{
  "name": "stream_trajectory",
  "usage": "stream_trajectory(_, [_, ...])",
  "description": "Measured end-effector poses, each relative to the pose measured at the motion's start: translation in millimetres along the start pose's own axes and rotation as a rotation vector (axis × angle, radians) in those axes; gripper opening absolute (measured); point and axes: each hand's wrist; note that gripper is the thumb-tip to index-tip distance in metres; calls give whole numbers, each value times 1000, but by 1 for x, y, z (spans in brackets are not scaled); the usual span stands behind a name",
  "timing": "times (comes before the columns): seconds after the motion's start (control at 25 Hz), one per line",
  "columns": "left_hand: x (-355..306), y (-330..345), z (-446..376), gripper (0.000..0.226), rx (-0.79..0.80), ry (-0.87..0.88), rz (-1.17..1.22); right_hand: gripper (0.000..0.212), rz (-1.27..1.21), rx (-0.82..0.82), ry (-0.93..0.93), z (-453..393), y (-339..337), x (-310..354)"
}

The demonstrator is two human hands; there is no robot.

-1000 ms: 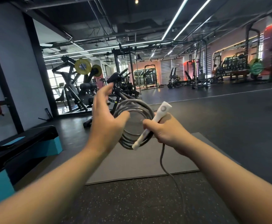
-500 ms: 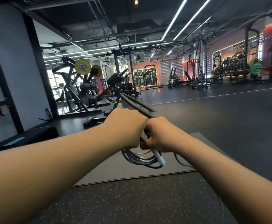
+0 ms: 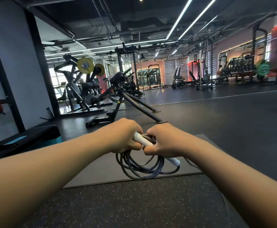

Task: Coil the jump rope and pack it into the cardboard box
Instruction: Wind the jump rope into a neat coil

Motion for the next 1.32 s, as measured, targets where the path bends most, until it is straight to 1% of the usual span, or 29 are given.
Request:
stream_trajectory(0.08, [-9, 0, 2, 5, 27, -57, -78, 20, 62, 49, -17, -1, 7, 4])
stream_trajectory(0.12, [-17, 0, 1, 7, 10, -84, -205, 18, 85, 67, -18, -3, 11, 7])
stream_trajectory(0.2, [-33, 3, -1, 19, -78, -91, -489, 15, 92, 69, -4, -8, 18, 10])
stream_trajectory(0.24, [-37, 5, -2, 24, -109, -85, -541, 14, 89, 54, 0, -9, 19, 10])
stream_trajectory(0.28, [-36, 8, -4, 25, -113, -94, -515, 13, 94, 40, -6, -9, 19, 9])
stream_trajectory(0.32, [-32, 11, -5, 24, -88, -107, -423, 13, 102, 30, -19, -7, 19, 7])
stream_trajectory(0.4, [-20, 16, -3, 14, 6, -89, -209, 18, 77, 7, -60, 0, 14, 1])
stream_trajectory(0.48, [-9, 15, 2, 8, 68, -72, -127, 32, -25, -9, -94, 8, 4, -8])
stream_trajectory(0.6, [15, 4, 15, 12, 15, -56, -85, 51, -263, 26, -30, 19, -16, -32])
stream_trajectory(0.64, [25, -2, 19, 13, -7, -60, -92, 57, -361, 13, 19, 23, -21, -44])
stream_trajectory(0.72, [41, -10, 27, 12, -32, -100, -78, 62, -508, -42, 107, 28, -22, -66])
stream_trajectory(0.8, [46, -12, 33, 10, -121, -146, 29, 57, -608, -81, 143, 30, -14, -77])
stream_trajectory(0.88, [43, -5, 32, 16, -217, -210, 165, 52, -780, -91, 166, 28, 1, -75])
stream_trajectory(0.92, [41, 0, 29, 17, -271, -255, 242, 57, -911, -88, 178, 27, 9, -70])
stream_trajectory(1.0, [37, 12, 21, 20, -382, -373, 456, 78, -1173, -93, 156, 23, 27, -56])
stream_trajectory(1.08, [26, 24, 13, 29, -485, -467, 756, 98, -1290, -127, 87, 19, 44, -39])
stream_trajectory(1.12, [17, 29, 9, 30, -527, -502, 897, 102, -1312, -149, 61, 17, 51, -28])
stream_trajectory(1.16, [5, 34, 5, 30, -561, -540, 1003, 101, -1343, -182, 57, 15, 57, -16])
stream_trajectory(1.2, [-6, 40, 0, 29, -586, -592, 1079, 96, -1384, -232, 70, 12, 62, -3])
stream_trajectory(1.24, [-16, 47, -5, 31, -597, -651, 1131, 87, -1438, -299, 100, 10, 65, 10])
stream_trajectory(1.32, [-32, 58, -13, 36, -608, -723, 1238, 52, -1527, -465, 243, 7, 65, 27])
Point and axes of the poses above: each hand's wrist, its own z-axis away from the middle knuckle, its own y-axis out of the palm, x = y × z
